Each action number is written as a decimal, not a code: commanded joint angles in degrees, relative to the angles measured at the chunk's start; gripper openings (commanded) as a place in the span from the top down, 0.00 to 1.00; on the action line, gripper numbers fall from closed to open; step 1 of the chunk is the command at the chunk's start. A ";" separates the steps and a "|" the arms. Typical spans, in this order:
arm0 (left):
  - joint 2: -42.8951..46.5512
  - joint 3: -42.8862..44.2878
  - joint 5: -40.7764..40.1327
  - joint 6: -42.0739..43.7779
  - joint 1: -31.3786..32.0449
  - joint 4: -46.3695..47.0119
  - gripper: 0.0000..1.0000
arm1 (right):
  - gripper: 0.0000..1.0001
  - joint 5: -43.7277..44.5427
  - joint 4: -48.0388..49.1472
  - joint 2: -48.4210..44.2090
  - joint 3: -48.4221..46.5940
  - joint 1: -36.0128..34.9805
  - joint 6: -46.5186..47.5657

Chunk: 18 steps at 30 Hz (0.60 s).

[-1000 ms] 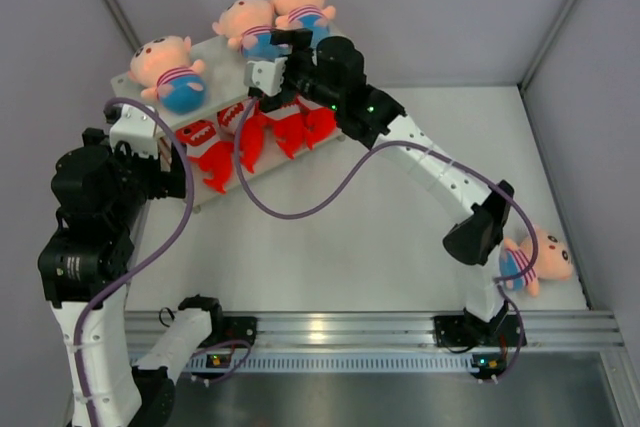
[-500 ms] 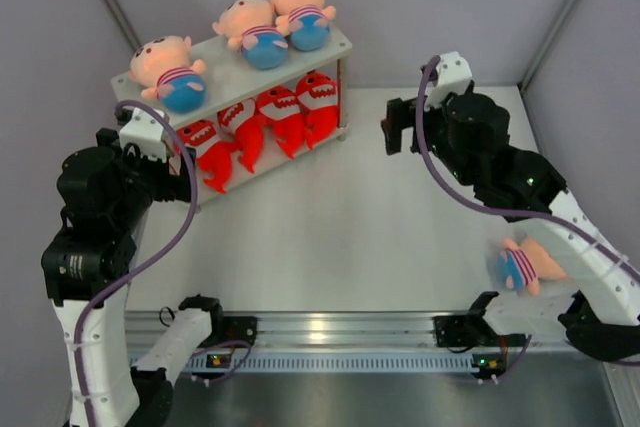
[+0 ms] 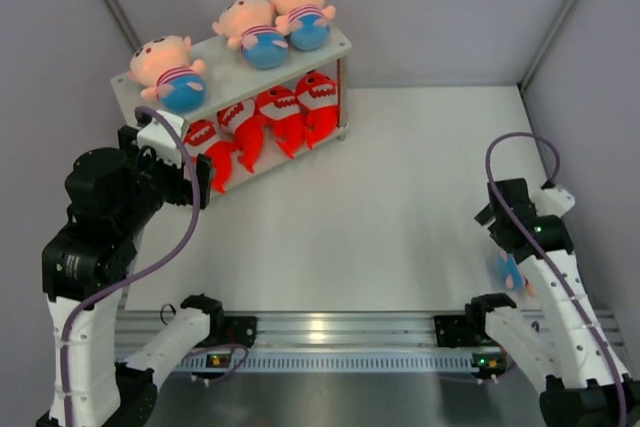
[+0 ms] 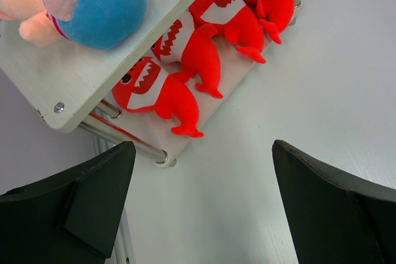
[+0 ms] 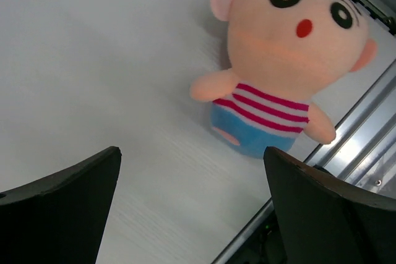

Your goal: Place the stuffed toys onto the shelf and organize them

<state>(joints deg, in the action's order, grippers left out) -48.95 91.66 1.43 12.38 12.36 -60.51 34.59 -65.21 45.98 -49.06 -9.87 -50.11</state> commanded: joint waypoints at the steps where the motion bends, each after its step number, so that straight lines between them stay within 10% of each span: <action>1: 0.69 0.89 -0.64 0.71 1.17 0.83 0.02 | 0.01 3.73 0.17 -1.24 5.53 6.16 -11.74; 18: -0.09 2.56 -0.81 1.33 1.35 0.13 0.02 | 0.01 -5.13 8.77 4.29 15.21 20.85 -27.58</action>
<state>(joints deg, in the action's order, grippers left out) -48.38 92.03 1.17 13.04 13.54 -60.73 34.11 -62.83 47.81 -35.48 9.19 -74.39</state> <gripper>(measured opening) 0.984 0.993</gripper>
